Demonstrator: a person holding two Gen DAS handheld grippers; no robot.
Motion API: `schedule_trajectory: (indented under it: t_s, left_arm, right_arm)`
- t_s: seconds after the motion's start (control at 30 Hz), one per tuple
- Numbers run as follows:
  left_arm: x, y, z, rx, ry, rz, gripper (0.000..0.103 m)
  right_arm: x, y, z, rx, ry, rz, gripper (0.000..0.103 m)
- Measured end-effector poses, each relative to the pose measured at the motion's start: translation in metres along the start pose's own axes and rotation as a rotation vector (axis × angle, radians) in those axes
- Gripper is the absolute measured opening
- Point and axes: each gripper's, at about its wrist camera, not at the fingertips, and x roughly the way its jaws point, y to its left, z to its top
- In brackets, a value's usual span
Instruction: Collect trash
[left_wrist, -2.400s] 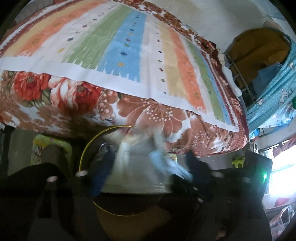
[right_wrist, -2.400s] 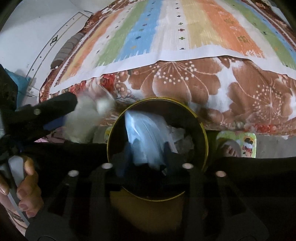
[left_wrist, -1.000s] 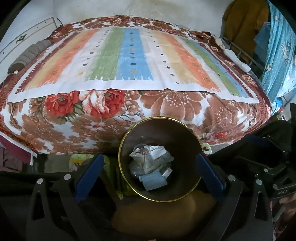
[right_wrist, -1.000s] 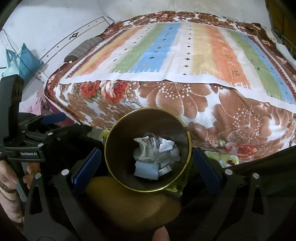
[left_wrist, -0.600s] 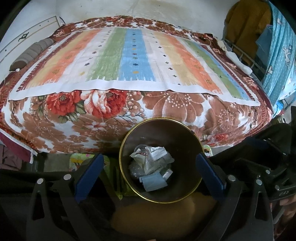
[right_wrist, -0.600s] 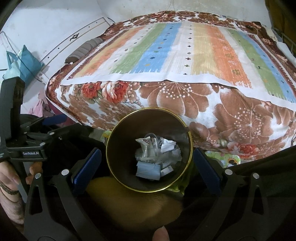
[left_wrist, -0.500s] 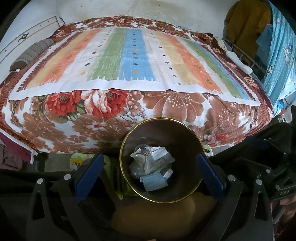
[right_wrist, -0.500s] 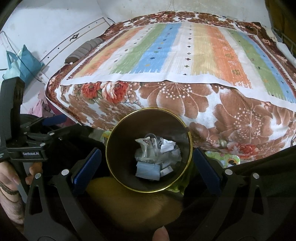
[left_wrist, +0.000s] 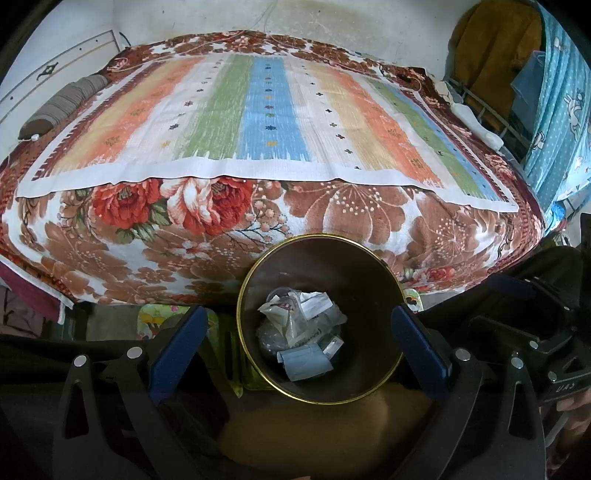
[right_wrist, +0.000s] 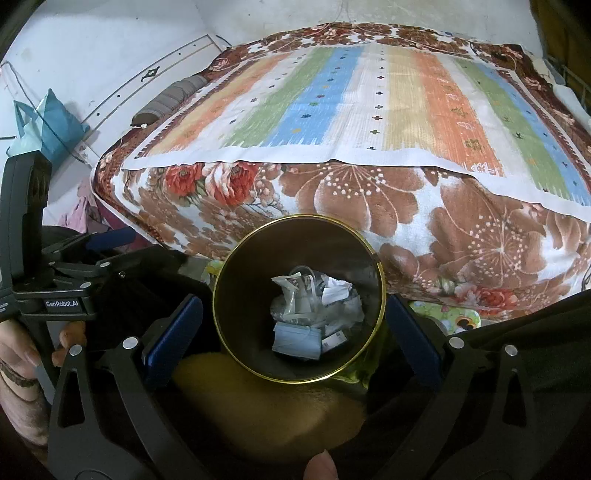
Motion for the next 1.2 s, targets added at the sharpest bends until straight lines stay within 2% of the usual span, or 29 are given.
schedule_trajectory:
  t_s: [1.2]
  left_arm:
    - [0.0004, -0.0031, -0.0018, -0.009, -0.003, 0.002, 0.097]
  right_arm:
    - [0.0010, 0.0009, -0.0014, -0.006, 0.001, -0.006, 0.095]
